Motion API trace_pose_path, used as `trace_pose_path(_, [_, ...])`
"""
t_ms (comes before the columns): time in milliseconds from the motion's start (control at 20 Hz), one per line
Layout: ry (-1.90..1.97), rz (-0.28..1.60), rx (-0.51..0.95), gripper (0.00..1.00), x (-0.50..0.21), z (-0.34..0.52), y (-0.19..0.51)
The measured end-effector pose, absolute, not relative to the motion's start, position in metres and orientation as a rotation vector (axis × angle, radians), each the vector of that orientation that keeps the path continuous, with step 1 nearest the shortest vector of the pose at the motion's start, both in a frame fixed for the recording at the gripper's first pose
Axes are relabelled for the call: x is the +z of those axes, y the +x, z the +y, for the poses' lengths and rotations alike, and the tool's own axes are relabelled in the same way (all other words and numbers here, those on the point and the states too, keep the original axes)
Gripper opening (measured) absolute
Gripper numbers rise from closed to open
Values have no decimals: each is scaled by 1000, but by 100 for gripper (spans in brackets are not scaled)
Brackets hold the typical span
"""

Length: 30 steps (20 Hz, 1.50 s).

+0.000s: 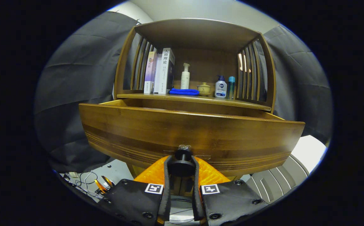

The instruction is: Pull open the drawer, take out the items inside it, and place them on the countertop above the cabinet.

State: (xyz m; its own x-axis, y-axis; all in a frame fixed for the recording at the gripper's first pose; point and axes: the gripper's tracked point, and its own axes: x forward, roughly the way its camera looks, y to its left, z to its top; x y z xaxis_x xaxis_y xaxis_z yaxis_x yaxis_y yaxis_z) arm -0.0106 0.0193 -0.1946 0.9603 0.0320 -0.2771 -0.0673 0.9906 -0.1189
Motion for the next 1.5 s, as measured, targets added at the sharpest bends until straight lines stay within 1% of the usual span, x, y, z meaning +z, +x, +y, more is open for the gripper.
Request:
trace_pose_path(200, [-128, 275, 61, 30, -195, 20, -11])
trace_pose_path(400, [-167, 229, 75, 45, -190, 20, -11])
trace_pose_path(450, [-164, 218, 83, 47, -187, 21, -10])
trace_pose_path(900, [-131, 54, 50, 98, -137, 15, -12])
trace_pose_path(1150, [-142, 0, 69, 98, -93, 21, -9])
trace_pose_path(1350, [-129, 21, 101, 98, -64, 28, 2])
trace_pose_path(1500, [-110, 6, 65, 98, -35, 16, 18])
